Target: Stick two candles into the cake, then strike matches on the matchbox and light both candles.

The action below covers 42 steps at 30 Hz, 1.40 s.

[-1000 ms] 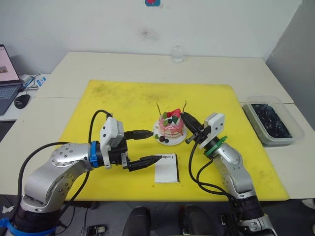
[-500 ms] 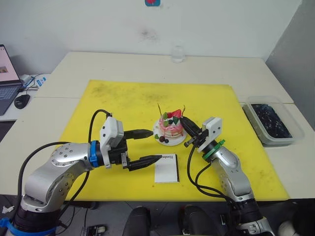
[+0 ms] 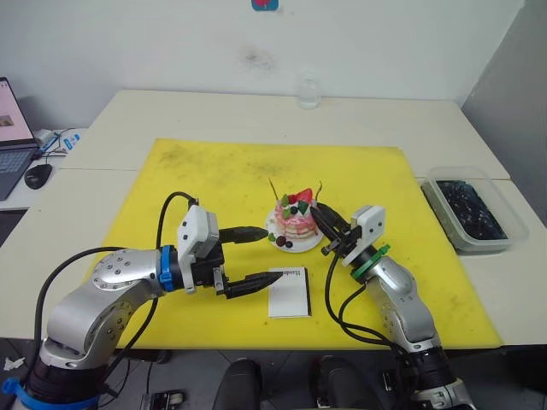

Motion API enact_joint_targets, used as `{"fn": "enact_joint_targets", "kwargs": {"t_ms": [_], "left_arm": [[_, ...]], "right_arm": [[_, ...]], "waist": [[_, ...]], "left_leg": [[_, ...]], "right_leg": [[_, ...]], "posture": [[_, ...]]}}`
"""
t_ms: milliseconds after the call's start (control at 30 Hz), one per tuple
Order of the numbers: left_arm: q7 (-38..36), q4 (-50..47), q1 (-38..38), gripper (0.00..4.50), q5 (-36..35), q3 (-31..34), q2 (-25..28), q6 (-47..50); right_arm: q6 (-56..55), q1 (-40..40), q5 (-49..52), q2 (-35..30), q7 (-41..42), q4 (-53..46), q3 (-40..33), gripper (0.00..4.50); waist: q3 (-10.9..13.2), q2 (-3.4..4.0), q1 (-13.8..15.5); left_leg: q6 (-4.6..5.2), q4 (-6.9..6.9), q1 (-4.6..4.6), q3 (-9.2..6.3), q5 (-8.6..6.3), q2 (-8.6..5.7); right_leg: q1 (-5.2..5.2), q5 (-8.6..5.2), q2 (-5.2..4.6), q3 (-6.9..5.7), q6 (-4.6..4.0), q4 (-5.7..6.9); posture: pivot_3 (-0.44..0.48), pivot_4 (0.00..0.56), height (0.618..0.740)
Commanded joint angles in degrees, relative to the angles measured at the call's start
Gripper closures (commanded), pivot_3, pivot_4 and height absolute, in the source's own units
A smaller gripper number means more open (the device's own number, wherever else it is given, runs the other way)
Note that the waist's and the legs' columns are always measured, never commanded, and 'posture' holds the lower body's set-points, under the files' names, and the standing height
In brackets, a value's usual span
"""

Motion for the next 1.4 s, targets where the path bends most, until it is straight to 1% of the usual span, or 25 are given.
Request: {"fn": "enact_joint_targets", "kwargs": {"t_ms": [33, 67, 167, 267, 400, 433, 500, 533, 567, 633, 700, 733, 800, 833, 867, 967, 1033, 1067, 1133, 1267, 1400], "left_arm": [[-0.6, -0.2, -0.7, 0.0, 1.7, -0.8, -0.4, -2.5], [-0.5, 0.1, -0.9, 0.0, 2.0, -1.1, -0.6, -2.7], [-0.5, 0.2, -1.2, 0.0, 2.5, -1.7, -0.9, -3.2], [0.1, 0.6, -1.1, 0.0, 3.1, -1.1, -0.5, -2.7], [1.0, 2.6, -1.5, 0.0, -0.3, 2.6, 3.3, 5.0], [1.4, 2.8, -1.4, 0.0, -3.2, 4.0, 4.3, 8.7], [1.1, 3.5, -0.1, 0.0, -13.7, 8.3, 8.6, 20.9], [1.0, 3.7, 0.3, 0.0, -17.3, 9.7, 10.1, 24.8], [0.4, 3.7, 1.0, 0.0, -20.3, 10.7, 11.9, 28.1], [2.0, 3.6, 2.1, 0.0, -24.4, 11.4, 15.3, 35.2], [3.7, 3.7, 3.1, 0.0, -28.7, 12.0, 16.4, 40.1], [5.3, 4.2, 3.2, 0.0, -30.9, 11.9, 15.9, 42.2], [11.6, 7.3, 2.0, 0.0, -35.0, 10.9, 13.2, 46.9], [14.2, 8.7, 1.2, 0.0, -36.6, 10.3, 11.9, 48.5], [16.2, 9.6, 0.4, 0.0, -37.9, 10.1, 11.0, 49.6], [26.5, 15.1, -3.3, 0.0, -42.2, 8.3, 4.7, 52.6], [31.7, 17.4, -5.0, 0.0, -45.6, 7.3, 1.8, 53.3], [34.0, 18.2, -5.8, 0.0, -47.1, 6.8, 0.8, 53.5], [38.2, 19.4, -7.0, 0.0, -50.3, 5.5, -0.6, 53.3], [45.2, 20.2, -7.8, 0.0, -54.9, 2.5, -1.5, 51.8], [52.1, 20.7, -8.1, 0.0, -61.6, -0.5, -2.2, 47.8]], "right_arm": [[0.1, -0.9, 0.9, 0.0, -0.1, -2.8, -0.9, 2.75], [0.2, -1.0, 0.9, -0.3, -0.2, -3.3, -1.1, 2.28], [1.1, -1.2, 0.9, -1.5, -0.3, -5.2, -1.7, 1.26], [3.4, -0.5, 1.6, -3.7, -0.2, -8.6, -2.8, 1.26], [8.4, 1.8, 3.7, -8.5, 1.0, -15.0, -5.1, 1.26], [9.7, 2.4, 4.3, -10.0, 1.5, -16.5, -5.6, 1.26], [14.1, 3.9, 5.1, -14.7, 3.4, -20.1, -6.7, 1.26], [15.6, 4.3, 5.2, -16.4, 3.9, -21.3, -6.8, 1.26], [16.7, 4.8, 5.1, -18.4, 4.6, -22.4, -6.8, 1.26], [19.7, 5.8, 6.7, -21.8, 6.9, -24.6, -6.8, 1.26], [22.2, 6.5, 7.4, -25.1, 9.3, -26.4, -6.3, 1.26], [24.9, 6.9, 7.5, -27.4, 10.5, -27.3, -5.8, 1.42], [26.7, 7.9, 7.2, -31.8, 14.0, -28.9, -4.0, 1.81], [27.4, 8.1, 6.9, -33.2, 14.9, -29.4, -3.2, 2.21], [27.7, 8.1, 6.9, -33.8, 15.2, -29.7, -2.8, 2.5], [30.4, 7.5, 6.9, -34.7, 16.1, -30.3, -0.4, 3.66], [31.4, 7.3, 6.4, -35.2, 16.8, -30.4, 1.2, 4.35], [31.9, 7.0, 6.2, -35.3, 17.0, -30.3, 2.0, 4.43], [32.8, 6.0, 6.0, -35.9, 17.8, -30.0, 3.2, 4.43], [34.3, 4.0, 5.2, -36.6, 18.9, -29.4, 5.6, 4.43], [35.7, 2.1, 4.1, -36.6, 19.8, -28.9, 8.3, 4.43]], "waist": [[0.0, 0.0, 0.0], [0.0, 0.0, 0.0], [0.0, 0.0, 0.0], [0.0, 0.0, 0.0], [0.0, 0.0, 0.0], [0.0, 0.0, 0.0], [0.0, 0.0, -0.1], [0.0, 0.0, -0.1], [0.0, 0.02, -0.1], [0.0, 0.02, -0.1], [0.0, 0.03, -0.1], [0.0, 0.03, -0.1], [0.0, 0.04, -0.1], [0.0, 0.03, 0.0], [0.0, 0.01, 0.1], [0.0, -0.04, 0.1], [0.1, -0.06, 0.1], [0.0, -0.08, 0.1], [0.0, -0.09, 0.1], [0.0, -0.09, 0.2], [0.0, -0.09, 0.2]], "left_leg": [[0.0, 0.0, 0.0, 0.01, 0.0, 0.0], [0.0, 0.0, 0.0, 0.01, 0.0, 0.0], [0.0, 0.0, -0.01, 0.01, 0.0, 0.0], [0.0, 0.0, -0.01, 0.02, 0.0, -0.01], [0.0, -0.02, 0.0, 0.0, 0.0, 0.0], [0.0, -0.03, 0.0, -0.01, 0.0, 0.01], [0.0, -0.02, -0.01, 0.0, 0.0, 0.04], [0.0, -0.04, -0.02, 0.0, 0.0, 0.06], [0.0, -0.06, 0.01, 0.03, 0.0, 0.07], [0.0, -0.05, 0.0, 0.03, 0.0, 0.07], [0.0, -0.07, 0.01, 0.0, -0.01, 0.06], [0.0, -0.07, 0.03, 0.01, -0.01, 0.05], [0.0, -0.06, 0.03, -0.01, -0.01, 0.02], [0.0, -0.06, 0.04, -0.02, -0.01, -0.02], [0.0, -0.05, 0.04, -0.03, -0.01, -0.03], [0.0, -0.02, 0.03, -0.09, 0.0, -0.05], [0.0, 0.01, 0.02, -0.09, 0.0, -0.08], [0.0, 0.01, 0.0, -0.08, 0.0, -0.09], [0.0, 0.01, -0.02, -0.05, 0.0, -0.09], [0.0, 0.0, -0.02, -0.07, 0.0, -0.1], [0.0, 0.0, -0.01, -0.07, 0.0, -0.13]], "right_leg": [[0.0, 0.0, 0.0, 0.01, 0.0, 0.0], [0.0, 0.0, 0.0, 0.01, 0.0, 0.0], [0.0, 0.0, -0.01, 0.0, 0.0, 0.0], [0.0, 0.0, -0.01, 0.01, 0.0, -0.01], [0.0, 0.0, -0.01, -0.01, 0.0, -0.01], [0.0, -0.01, 0.0, -0.02, -0.01, -0.01], [-0.02, -0.02, 0.0, -0.03, -0.02, -0.01], [-0.03, -0.03, 0.0, -0.04, -0.02, 0.0], [-0.03, -0.04, -0.01, -0.02, -0.02, -0.03], [-0.04, -0.05, -0.01, -0.03, -0.04, -0.02], [-0.03, -0.07, -0.02, -0.05, -0.07, -0.04], [-0.02, -0.07, -0.04, -0.05, -0.07, -0.03], [-0.02, -0.07, -0.09, -0.06, -0.07, -0.03], [0.0, -0.08, -0.13, -0.08, -0.08, -0.03], [0.01, -0.08, -0.14, -0.08, -0.09, -0.03], [0.02, -0.07, -0.13, -0.11, -0.07, -0.03], [0.03, -0.02, -0.15, -0.09, 0.03, -0.02], [0.03, -0.01, -0.15, -0.07, 0.04, -0.04], [0.02, -0.01, -0.15, -0.03, 0.05, -0.05], [0.01, -0.01, -0.15, -0.05, 0.05, -0.04], [0.02, -0.01, -0.17, -0.04, 0.05, -0.04]], "posture": [[0.0, 0.15, 0.74], [0.0, 0.15, 0.74], [0.0, 0.15, 0.74], [0.0, 0.15, 0.74], [0.0, 0.15, 0.74], [0.0, 0.15, 0.74], [0.0, 0.15, 0.74], [0.0, 0.15, 0.74], [0.0, 0.15, 0.74], [0.0, 0.15, 0.74], [0.0, 0.15, 0.74], [0.0, 0.15, 0.74], [0.0, 0.15, 0.74], [0.0, 0.15, 0.74], [0.0, 0.15, 0.74], [0.0, 0.15, 0.74], [0.0, 0.15, 0.74], [0.0, 0.15, 0.74], [0.0, 0.15, 0.74], [0.0, 0.15, 0.74], [0.0, 0.15, 0.74]]}}
